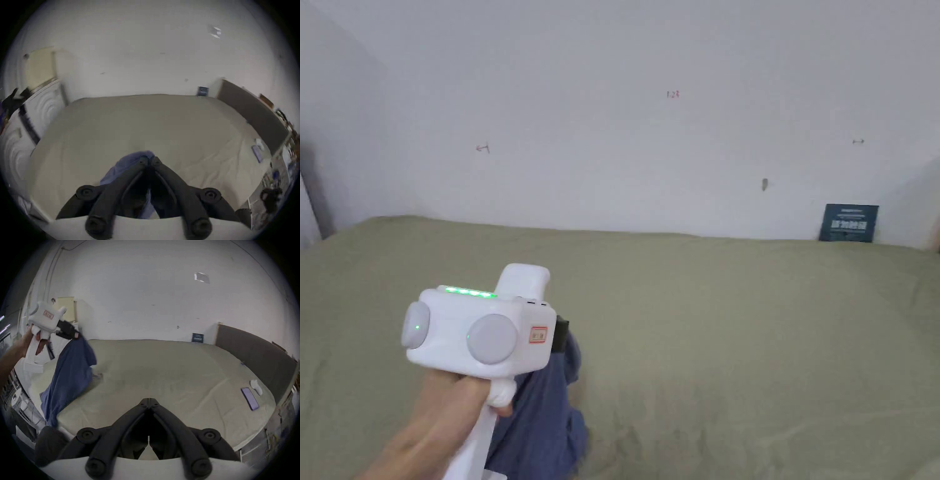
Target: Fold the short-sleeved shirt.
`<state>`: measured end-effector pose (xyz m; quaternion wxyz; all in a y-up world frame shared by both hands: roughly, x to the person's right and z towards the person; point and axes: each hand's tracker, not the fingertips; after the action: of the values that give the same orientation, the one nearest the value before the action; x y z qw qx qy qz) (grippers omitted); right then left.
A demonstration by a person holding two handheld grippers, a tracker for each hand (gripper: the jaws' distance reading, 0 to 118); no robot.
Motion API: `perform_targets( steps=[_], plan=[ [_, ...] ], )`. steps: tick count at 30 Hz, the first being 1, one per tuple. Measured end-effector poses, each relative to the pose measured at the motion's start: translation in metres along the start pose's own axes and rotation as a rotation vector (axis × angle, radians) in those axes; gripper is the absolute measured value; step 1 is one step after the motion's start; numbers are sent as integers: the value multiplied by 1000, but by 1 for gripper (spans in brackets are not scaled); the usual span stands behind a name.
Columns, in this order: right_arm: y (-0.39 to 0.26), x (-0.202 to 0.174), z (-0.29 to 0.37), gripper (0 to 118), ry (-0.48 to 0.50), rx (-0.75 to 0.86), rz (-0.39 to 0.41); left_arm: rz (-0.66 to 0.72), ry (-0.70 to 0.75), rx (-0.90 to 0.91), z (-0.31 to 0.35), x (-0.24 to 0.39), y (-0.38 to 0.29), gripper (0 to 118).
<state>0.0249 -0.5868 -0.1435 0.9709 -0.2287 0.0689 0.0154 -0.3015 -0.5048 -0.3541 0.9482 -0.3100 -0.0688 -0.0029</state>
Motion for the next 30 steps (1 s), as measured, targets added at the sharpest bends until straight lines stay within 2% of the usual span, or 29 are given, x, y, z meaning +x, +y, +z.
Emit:
perform_targets(
  steps=[6, 8, 12, 15, 16, 17, 18, 19, 20, 25, 28, 29, 30],
  plan=[
    [-9, 34, -1, 0, -91, -29, -56, -55, -231, -39, -57, 115, 11, 1],
    [-7, 32, -4, 0, -105, -43, -68, -30, -285, -80, -83, 137, 2, 1],
    [-10, 35, -17, 0, -117, -75, -79, -35, -270, -203, -150, 163, -36, 1],
    [-13, 35, -28, 0, -115, -104, -75, 0, -240, -275, -184, 160, -66, 3],
    [-13, 35, -31, 0, -114, -111, -73, -6, -234, -266, -186, 158, -72, 10],
    [-12, 34, -33, 0, -113, -117, -71, -5, -230, -251, -185, 154, -79, 29],
    [-11, 32, -35, 0, -107, -120, -68, -3, -236, -242, -178, 149, -81, 76],
    [-10, 31, -36, 0, -101, -119, -65, -9, -234, -245, -170, 146, -82, 104],
    [-7, 29, -36, 0, -96, -116, -58, -21, -207, -229, -154, 141, -81, 111],
    [1, 22, -26, 0, -63, -37, -37, -29, -115, -1, -35, 97, -84, 110],
    [4, 19, -14, 0, -45, 26, -42, 35, -33, 111, 45, 62, -105, 104],
    [5, 18, -11, 0, -48, 37, -44, 50, -1, 137, 70, 52, -115, 94],
    [6, 17, -8, 0, -47, 48, -44, 70, 46, 173, 93, 39, -127, 66]
  ],
)
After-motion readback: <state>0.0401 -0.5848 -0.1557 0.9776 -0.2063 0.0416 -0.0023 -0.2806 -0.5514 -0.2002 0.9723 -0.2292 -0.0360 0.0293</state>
